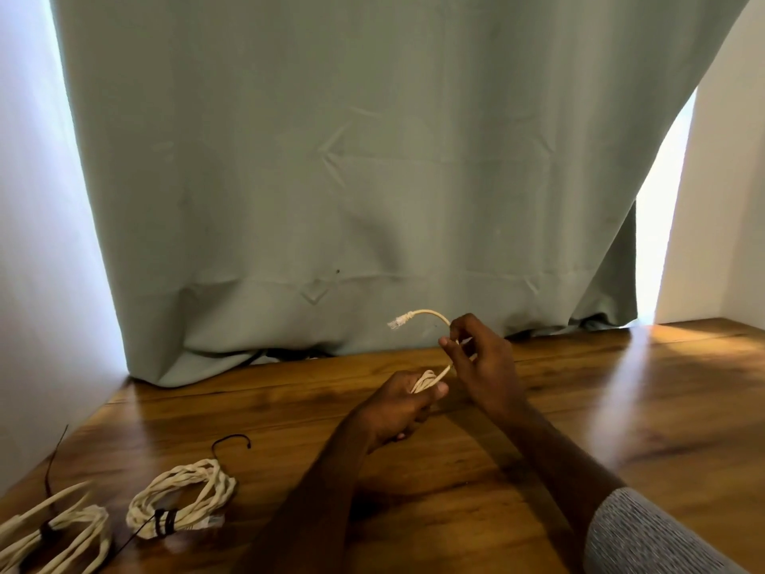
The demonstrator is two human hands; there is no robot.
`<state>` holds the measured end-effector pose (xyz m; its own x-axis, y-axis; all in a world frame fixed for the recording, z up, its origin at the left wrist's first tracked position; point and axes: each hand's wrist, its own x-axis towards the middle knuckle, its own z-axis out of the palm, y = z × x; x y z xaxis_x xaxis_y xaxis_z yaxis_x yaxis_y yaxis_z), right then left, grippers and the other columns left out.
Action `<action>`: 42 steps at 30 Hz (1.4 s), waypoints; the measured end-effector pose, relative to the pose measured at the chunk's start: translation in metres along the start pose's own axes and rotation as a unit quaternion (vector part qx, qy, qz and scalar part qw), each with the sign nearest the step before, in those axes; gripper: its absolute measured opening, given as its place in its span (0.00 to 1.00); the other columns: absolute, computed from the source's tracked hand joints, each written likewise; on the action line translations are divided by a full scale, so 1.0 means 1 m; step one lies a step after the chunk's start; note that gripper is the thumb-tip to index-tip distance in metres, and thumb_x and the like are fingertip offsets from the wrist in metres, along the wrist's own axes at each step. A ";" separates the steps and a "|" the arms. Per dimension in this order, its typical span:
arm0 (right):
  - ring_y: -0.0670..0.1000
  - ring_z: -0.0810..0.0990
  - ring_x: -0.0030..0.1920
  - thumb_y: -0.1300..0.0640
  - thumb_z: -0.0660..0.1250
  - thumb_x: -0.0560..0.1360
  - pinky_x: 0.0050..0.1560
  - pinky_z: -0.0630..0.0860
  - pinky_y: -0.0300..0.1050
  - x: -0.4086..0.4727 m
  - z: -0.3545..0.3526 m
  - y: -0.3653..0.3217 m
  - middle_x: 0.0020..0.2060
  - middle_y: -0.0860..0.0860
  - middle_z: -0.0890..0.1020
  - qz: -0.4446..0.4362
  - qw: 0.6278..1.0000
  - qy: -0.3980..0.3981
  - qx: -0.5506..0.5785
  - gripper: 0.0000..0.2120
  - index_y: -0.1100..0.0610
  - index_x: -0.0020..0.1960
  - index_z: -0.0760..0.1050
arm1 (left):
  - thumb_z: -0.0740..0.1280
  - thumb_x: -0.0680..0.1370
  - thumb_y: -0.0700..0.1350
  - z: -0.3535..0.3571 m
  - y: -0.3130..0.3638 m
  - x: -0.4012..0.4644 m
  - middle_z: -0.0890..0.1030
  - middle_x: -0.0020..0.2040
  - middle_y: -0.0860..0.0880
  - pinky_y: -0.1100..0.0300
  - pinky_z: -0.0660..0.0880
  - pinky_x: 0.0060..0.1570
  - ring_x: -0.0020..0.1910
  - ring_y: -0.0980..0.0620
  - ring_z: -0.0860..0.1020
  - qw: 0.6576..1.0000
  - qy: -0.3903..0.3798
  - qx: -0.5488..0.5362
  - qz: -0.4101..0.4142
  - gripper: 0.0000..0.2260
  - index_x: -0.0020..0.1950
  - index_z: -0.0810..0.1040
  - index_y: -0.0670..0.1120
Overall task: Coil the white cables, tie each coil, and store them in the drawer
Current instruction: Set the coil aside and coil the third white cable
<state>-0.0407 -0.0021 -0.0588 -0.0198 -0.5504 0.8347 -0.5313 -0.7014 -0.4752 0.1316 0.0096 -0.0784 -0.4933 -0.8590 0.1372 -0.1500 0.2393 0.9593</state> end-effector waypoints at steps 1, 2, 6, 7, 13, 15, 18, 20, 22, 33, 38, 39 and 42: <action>0.45 0.78 0.44 0.53 0.69 0.79 0.40 0.75 0.41 0.000 0.000 0.005 0.47 0.48 0.79 -0.033 0.998 -0.018 -0.042 0.06 0.54 0.53 0.77 | 0.65 0.81 0.53 -0.001 0.001 -0.001 0.66 0.30 0.51 0.57 0.55 0.26 0.25 0.55 0.60 1.000 0.004 -0.009 -0.010 0.08 0.44 0.77 0.54; 0.45 0.77 0.51 0.48 0.67 0.80 0.47 0.76 0.44 0.000 -0.001 0.010 0.54 0.48 0.77 -0.053 0.994 -0.041 -0.082 0.10 0.52 0.57 0.77 | 0.64 0.82 0.54 -0.002 0.002 -0.001 0.66 0.30 0.51 0.57 0.54 0.26 0.25 0.55 0.59 1.000 0.005 -0.020 -0.018 0.09 0.45 0.76 0.51; 0.52 0.61 0.77 0.40 0.62 0.79 0.69 0.63 0.56 0.000 -0.015 0.015 0.77 0.49 0.64 -0.134 0.972 -0.112 -0.159 0.17 0.48 0.62 0.78 | 0.61 0.81 0.58 -0.011 0.006 -0.003 0.62 0.28 0.50 0.60 0.52 0.25 0.23 0.55 0.57 0.993 0.009 -0.116 -0.032 0.16 0.43 0.74 0.47; 0.52 0.57 0.80 0.41 0.63 0.79 0.72 0.60 0.56 0.001 -0.017 0.014 0.79 0.50 0.62 -0.155 0.967 -0.124 -0.158 0.17 0.49 0.60 0.79 | 0.61 0.80 0.59 -0.014 0.006 -0.004 0.61 0.28 0.50 0.62 0.52 0.23 0.21 0.56 0.57 0.988 0.006 -0.149 -0.042 0.17 0.42 0.74 0.46; 0.46 0.72 0.72 0.46 0.65 0.80 0.77 0.60 0.54 0.003 -0.013 0.013 0.64 0.48 0.81 -0.173 0.964 -0.167 -0.112 0.13 0.54 0.57 0.79 | 0.69 0.76 0.57 -0.025 0.002 -0.011 0.59 0.26 0.51 0.64 0.49 0.22 0.19 0.59 0.56 0.973 -0.066 -0.218 -0.046 0.17 0.39 0.71 0.45; 0.44 0.82 0.49 0.48 0.66 0.80 0.62 0.76 0.49 0.000 -0.010 0.009 0.46 0.47 0.84 -0.129 0.976 -0.172 -0.039 0.11 0.55 0.53 0.79 | 0.71 0.75 0.56 -0.024 0.001 -0.012 0.59 0.26 0.51 0.64 0.49 0.22 0.19 0.59 0.57 0.974 -0.083 -0.204 -0.047 0.16 0.39 0.72 0.45; 0.48 0.78 0.34 0.52 0.70 0.79 0.35 0.73 0.40 0.001 -0.009 0.002 0.34 0.48 0.80 -0.052 0.987 -0.147 0.041 0.08 0.57 0.46 0.79 | 0.66 0.78 0.57 -0.023 0.005 -0.011 0.59 0.26 0.51 0.64 0.49 0.22 0.19 0.58 0.57 0.970 -0.068 -0.229 -0.053 0.17 0.40 0.72 0.44; 0.50 0.79 0.34 0.53 0.72 0.77 0.35 0.73 0.41 0.003 -0.008 0.000 0.34 0.51 0.81 0.001 0.989 -0.135 0.059 0.08 0.57 0.43 0.80 | 0.63 0.78 0.58 -0.021 0.008 -0.009 0.59 0.25 0.52 0.65 0.50 0.22 0.18 0.58 0.56 0.962 -0.049 -0.264 -0.054 0.18 0.40 0.72 0.44; 0.51 0.82 0.38 0.51 0.71 0.78 0.38 0.76 0.45 0.002 -0.008 -0.002 0.36 0.50 0.84 0.060 0.983 -0.161 0.056 0.09 0.56 0.43 0.82 | 0.62 0.78 0.60 -0.021 0.008 -0.008 0.58 0.25 0.52 0.64 0.49 0.21 0.19 0.58 0.55 0.958 -0.033 -0.282 -0.052 0.19 0.38 0.72 0.45; 0.43 0.69 0.24 0.46 0.54 0.86 0.23 0.62 0.37 -0.007 0.004 -0.023 0.31 0.50 0.80 0.302 0.871 -0.290 0.257 0.20 0.58 0.51 0.79 | 0.60 0.79 0.58 -0.023 0.001 -0.005 0.60 0.22 0.51 0.66 0.51 0.19 0.16 0.57 0.56 0.928 0.012 -0.369 -0.045 0.19 0.33 0.69 0.48; 0.52 0.84 0.44 0.51 0.63 0.83 0.46 0.79 0.46 -0.011 0.022 -0.015 0.46 0.57 0.86 0.252 0.894 -0.292 0.230 0.12 0.56 0.59 0.81 | 0.60 0.80 0.60 -0.018 -0.005 0.000 0.66 0.23 0.48 0.59 0.71 0.28 0.19 0.53 0.65 0.915 0.074 -0.396 -0.030 0.22 0.33 0.71 0.47; 0.53 0.84 0.45 0.52 0.63 0.84 0.47 0.79 0.46 -0.011 0.024 -0.011 0.46 0.57 0.86 0.247 0.906 -0.273 0.210 0.11 0.55 0.59 0.81 | 0.59 0.80 0.59 -0.018 -0.005 0.001 0.69 0.24 0.47 0.58 0.74 0.32 0.22 0.52 0.69 0.912 0.081 -0.400 -0.029 0.23 0.31 0.72 0.46; 0.42 0.82 0.45 0.55 0.61 0.84 0.46 0.75 0.34 -0.010 0.026 -0.009 0.44 0.47 0.85 0.189 0.948 -0.238 0.099 0.08 0.50 0.54 0.79 | 0.60 0.80 0.57 -0.021 -0.006 0.000 0.76 0.30 0.44 0.55 0.77 0.38 0.29 0.49 0.76 0.911 0.054 -0.407 -0.027 0.22 0.32 0.74 0.45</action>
<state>-0.0133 -0.0022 -0.0700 0.2321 -0.8877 0.3975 -0.3928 -0.4594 -0.7966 0.1504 -0.0013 -0.0794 -0.4100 -0.9097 0.0652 0.5359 -0.1824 0.8244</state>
